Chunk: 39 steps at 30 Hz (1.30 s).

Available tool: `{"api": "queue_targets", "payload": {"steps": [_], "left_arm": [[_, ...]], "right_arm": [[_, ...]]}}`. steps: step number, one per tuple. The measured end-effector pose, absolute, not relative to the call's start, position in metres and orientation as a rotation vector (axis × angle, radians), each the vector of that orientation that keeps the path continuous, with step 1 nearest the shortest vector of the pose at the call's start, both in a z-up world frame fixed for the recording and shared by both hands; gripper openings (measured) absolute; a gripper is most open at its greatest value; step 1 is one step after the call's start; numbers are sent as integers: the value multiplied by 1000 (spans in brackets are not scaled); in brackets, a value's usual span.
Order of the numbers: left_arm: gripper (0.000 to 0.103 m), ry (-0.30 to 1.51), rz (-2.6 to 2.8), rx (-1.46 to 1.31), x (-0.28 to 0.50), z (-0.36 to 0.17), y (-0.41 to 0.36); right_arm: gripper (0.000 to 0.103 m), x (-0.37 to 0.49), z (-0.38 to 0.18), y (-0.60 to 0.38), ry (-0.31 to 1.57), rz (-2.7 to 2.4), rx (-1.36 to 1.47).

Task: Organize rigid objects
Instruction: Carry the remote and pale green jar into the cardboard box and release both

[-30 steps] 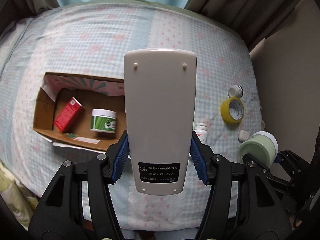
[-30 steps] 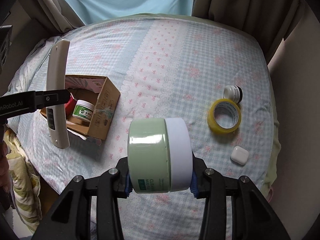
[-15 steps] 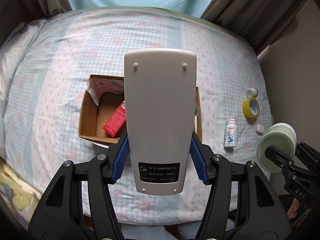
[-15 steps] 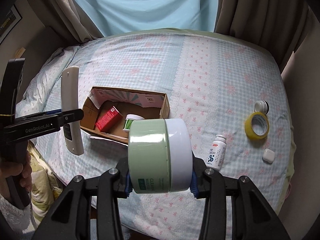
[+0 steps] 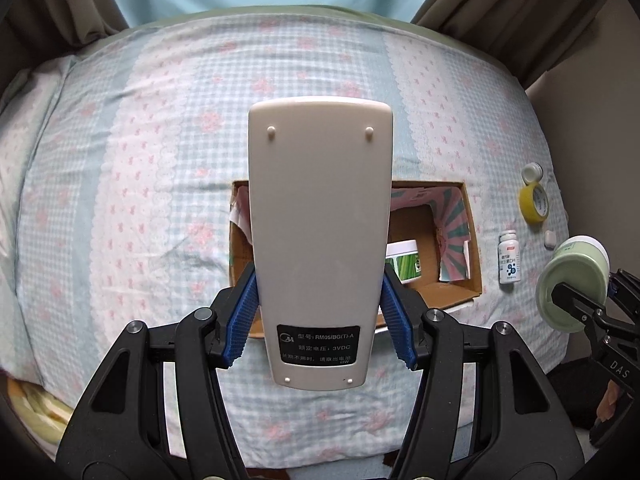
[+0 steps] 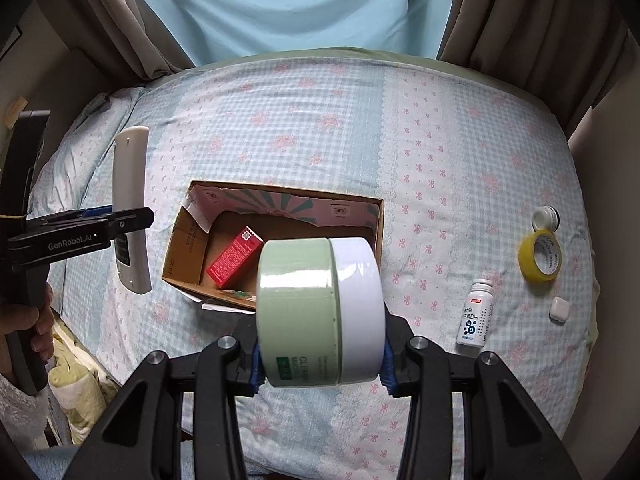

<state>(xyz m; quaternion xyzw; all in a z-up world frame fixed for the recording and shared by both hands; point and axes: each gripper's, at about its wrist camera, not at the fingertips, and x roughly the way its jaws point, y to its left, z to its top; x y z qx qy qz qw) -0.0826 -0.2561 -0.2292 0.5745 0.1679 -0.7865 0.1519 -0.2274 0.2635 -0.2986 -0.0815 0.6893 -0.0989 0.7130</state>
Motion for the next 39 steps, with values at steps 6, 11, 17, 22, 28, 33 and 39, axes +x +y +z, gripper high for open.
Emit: {"api": "queue_targets", "payload": {"steps": [6, 11, 17, 22, 28, 33, 39], "left_arm": [[54, 332, -2277, 1750, -107, -257, -275], [54, 146, -2297, 1841, -126, -290, -275], [55, -98, -2333, 1966, -142, -331, -247], [55, -283, -2320, 2031, -154, -361, -232], [55, -406, -2294, 2106, -161, -386, -230], [55, -621, -2314, 2134, -158, -395, -215], [55, -743, -2314, 2153, -152, -401, -203]], "right_arm": [[40, -205, -338, 263, 1580, -287, -179], [40, -195, -381, 246, 1655, -340, -183], [40, -197, -421, 221, 1752, -398, -139], [40, -200, -446, 205, 1804, -453, -131], [40, -203, -465, 197, 1863, -469, -128], [40, -204, -474, 192, 1900, -463, -160], [40, -203, -473, 187, 1909, -463, -164]]}}
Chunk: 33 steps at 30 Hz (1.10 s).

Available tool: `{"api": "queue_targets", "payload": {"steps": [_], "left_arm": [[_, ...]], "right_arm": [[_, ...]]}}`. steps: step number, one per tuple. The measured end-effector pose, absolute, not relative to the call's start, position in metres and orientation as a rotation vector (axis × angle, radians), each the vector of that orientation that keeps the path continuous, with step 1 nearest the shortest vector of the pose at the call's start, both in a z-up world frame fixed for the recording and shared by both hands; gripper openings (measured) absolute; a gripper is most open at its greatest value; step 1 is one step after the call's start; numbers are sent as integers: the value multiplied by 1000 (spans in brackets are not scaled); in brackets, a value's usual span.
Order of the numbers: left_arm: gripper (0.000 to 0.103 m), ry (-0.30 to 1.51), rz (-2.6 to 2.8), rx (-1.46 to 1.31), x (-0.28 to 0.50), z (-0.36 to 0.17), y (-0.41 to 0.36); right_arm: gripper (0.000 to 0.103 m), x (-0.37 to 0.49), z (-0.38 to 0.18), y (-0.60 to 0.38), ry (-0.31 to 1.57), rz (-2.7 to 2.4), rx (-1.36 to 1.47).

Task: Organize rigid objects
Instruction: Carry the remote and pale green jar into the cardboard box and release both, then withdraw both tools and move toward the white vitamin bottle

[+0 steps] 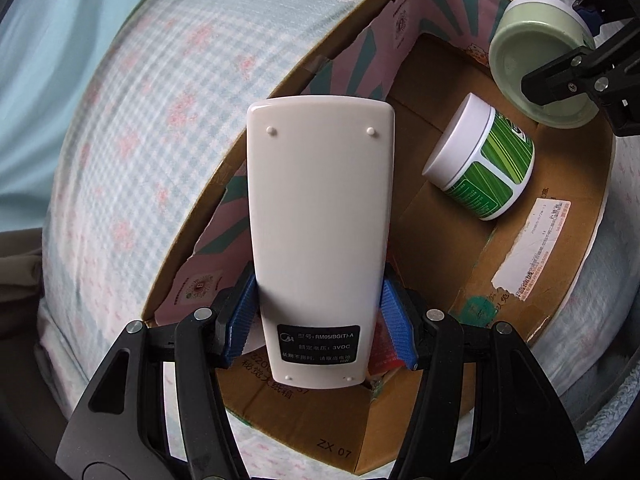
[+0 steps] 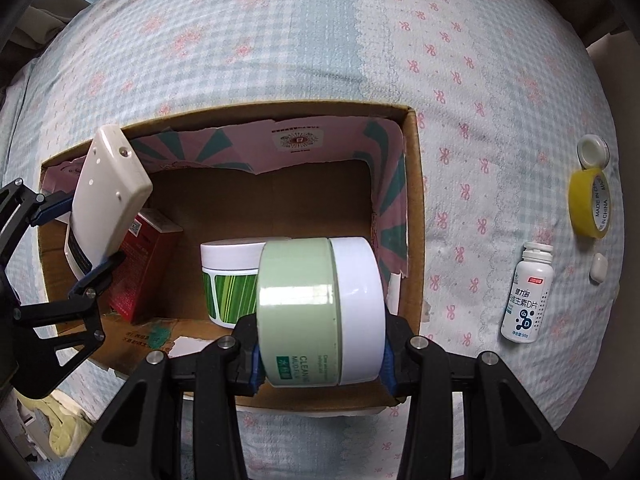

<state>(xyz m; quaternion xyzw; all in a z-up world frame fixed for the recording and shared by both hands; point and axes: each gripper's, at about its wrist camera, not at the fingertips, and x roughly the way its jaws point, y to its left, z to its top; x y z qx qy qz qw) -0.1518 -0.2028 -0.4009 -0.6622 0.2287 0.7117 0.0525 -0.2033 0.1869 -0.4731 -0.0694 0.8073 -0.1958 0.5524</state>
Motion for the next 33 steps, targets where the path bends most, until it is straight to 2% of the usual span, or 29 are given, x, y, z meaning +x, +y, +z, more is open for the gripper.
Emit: {"api": "queue_targets", "payload": {"steps": [3, 4, 5, 7, 8, 10, 24, 33], "left_arm": [[56, 704, 2173, -2006, -150, -399, -201], [71, 712, 2186, -1994, -149, -397, -201], [101, 708, 2203, -1974, -148, -394, -201], [103, 681, 2236, -1942, -149, -385, -204], [103, 667, 2244, -1938, -149, -383, -206], [103, 650, 2255, -1950, -147, -380, -211], [103, 366, 2417, -2038, -121, -338, -241], [103, 190, 2580, -1990, -93, -283, -231]], "right_arm": [[40, -203, -471, 186, 1905, -462, -154], [40, -203, -470, 186, 1901, -458, -147], [40, -202, -469, 186, 1896, -456, -140], [42, -200, -466, 186, 1873, -445, -122], [48, -198, -462, 186, 1854, -451, -125], [103, -193, -453, 187, 1806, -461, -138], [103, -203, -423, 204, 1757, -380, -144], [103, -215, -366, 213, 1661, -378, -162]]}}
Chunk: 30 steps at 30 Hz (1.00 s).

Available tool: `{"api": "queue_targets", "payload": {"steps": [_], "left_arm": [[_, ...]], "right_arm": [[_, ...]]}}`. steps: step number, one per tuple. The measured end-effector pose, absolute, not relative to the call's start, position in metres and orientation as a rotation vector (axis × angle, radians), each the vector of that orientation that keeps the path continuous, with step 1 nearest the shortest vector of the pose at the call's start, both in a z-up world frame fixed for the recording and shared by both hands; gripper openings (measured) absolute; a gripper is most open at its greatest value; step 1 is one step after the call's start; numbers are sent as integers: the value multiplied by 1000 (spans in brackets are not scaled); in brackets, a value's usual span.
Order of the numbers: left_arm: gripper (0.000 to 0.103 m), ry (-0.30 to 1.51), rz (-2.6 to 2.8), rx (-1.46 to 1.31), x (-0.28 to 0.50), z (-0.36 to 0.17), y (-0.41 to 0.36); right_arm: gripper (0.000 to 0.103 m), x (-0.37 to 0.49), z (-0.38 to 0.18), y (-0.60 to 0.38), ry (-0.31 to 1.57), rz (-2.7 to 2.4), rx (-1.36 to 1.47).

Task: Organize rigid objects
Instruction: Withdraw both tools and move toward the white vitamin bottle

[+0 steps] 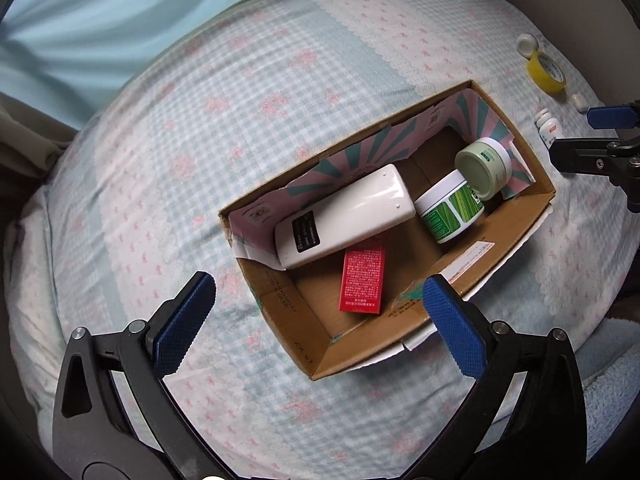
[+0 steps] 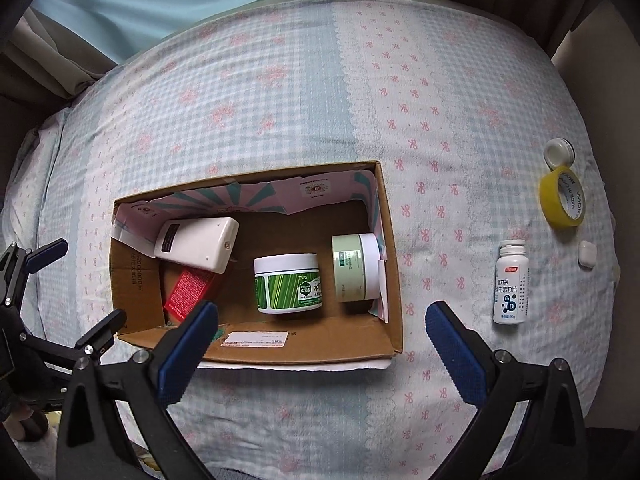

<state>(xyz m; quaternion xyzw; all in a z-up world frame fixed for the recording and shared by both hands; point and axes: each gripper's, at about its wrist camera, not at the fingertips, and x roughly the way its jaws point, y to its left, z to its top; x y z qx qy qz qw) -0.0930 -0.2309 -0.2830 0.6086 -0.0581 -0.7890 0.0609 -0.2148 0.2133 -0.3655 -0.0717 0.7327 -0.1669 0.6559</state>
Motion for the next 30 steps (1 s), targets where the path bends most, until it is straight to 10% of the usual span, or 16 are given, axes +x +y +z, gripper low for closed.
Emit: {"api": "queue_targets", "payload": {"steps": [18, 30], "left_arm": [[103, 234, -2372, 1603, -56, -206, -136], [103, 181, -2462, 1628, -112, -200, 11]], "right_arm": [[103, -286, -197, 147, 1369, -440, -281], [103, -320, -132, 47, 1276, -475, -364]]}}
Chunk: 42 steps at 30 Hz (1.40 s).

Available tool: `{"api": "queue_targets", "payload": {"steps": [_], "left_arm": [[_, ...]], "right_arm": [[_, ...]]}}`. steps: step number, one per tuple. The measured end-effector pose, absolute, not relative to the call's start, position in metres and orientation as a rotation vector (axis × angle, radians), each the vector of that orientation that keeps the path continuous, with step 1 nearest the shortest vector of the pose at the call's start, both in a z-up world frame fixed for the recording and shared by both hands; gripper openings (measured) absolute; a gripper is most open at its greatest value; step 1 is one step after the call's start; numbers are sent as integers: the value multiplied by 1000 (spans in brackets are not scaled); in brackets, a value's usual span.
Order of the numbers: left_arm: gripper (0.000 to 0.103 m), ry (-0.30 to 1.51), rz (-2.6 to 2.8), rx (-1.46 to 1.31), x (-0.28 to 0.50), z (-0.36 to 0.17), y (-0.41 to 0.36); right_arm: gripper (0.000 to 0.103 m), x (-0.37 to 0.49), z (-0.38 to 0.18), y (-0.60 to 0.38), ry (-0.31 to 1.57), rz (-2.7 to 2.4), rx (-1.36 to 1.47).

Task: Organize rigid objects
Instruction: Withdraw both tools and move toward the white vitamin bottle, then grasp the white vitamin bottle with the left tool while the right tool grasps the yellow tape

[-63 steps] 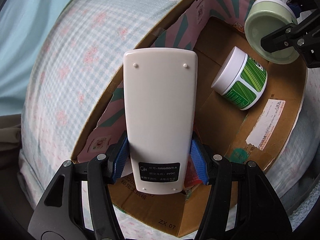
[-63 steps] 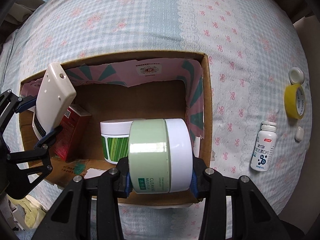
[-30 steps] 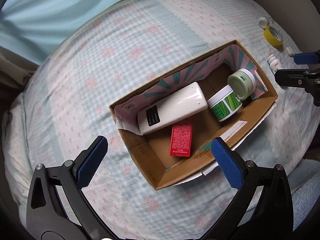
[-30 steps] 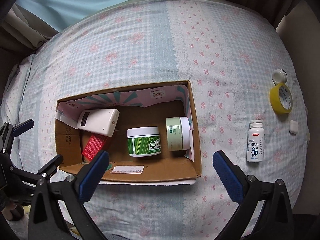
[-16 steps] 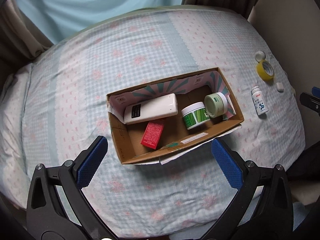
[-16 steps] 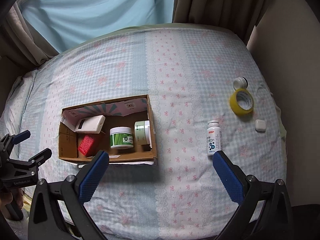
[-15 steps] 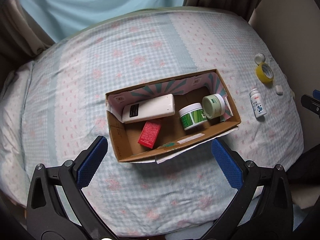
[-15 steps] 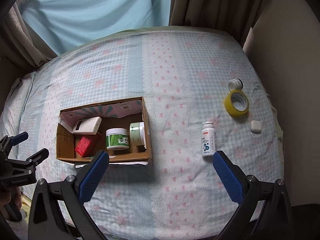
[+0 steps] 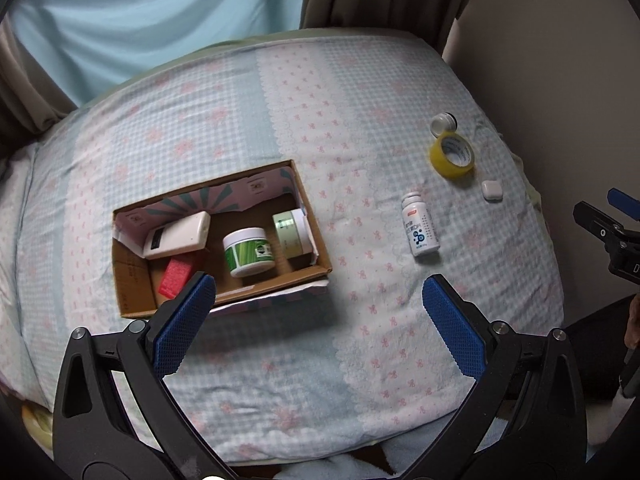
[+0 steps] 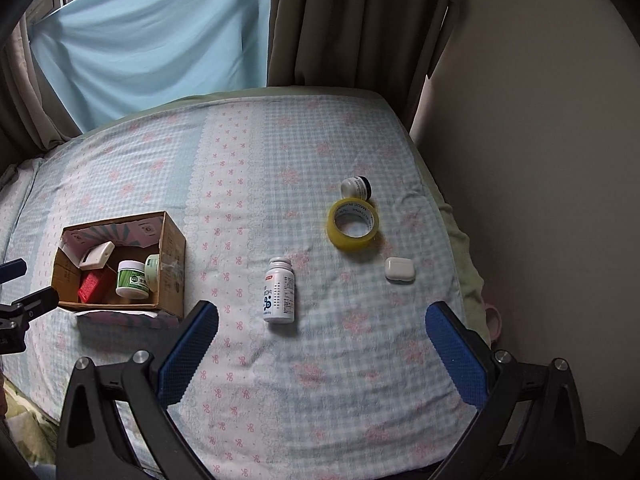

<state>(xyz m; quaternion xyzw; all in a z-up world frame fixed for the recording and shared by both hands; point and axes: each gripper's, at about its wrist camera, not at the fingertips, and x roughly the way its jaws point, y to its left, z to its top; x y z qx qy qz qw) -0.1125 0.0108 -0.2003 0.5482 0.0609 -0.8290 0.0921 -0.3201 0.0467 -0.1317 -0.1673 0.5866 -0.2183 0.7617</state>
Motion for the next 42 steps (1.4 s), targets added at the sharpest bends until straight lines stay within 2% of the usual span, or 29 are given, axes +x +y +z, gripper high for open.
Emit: {"api": "queue_targets", "payload": {"steps": [8, 18, 30, 36, 39, 42], "left_arm": [[103, 183, -2391, 1725, -158, -245, 71], [103, 385, -2208, 1871, -214, -352, 95], [102, 288, -2208, 2005, -275, -453, 124], [95, 318, -2252, 1987, -286, -475, 129], [86, 364, -2268, 1974, -289, -482, 130], [69, 346, -2271, 1973, -291, -489, 138]], "right_arm": [[103, -300, -142, -20, 1289, -420, -343], [103, -256, -234, -114, 1326, -368, -271], [103, -223, -331, -174, 1328, -333, -293], [103, -217, -358, -185, 1292, -320, -312], [103, -212, -368, -189, 1276, -312, -323], [103, -208, -376, -193, 1264, -307, -347]]}}
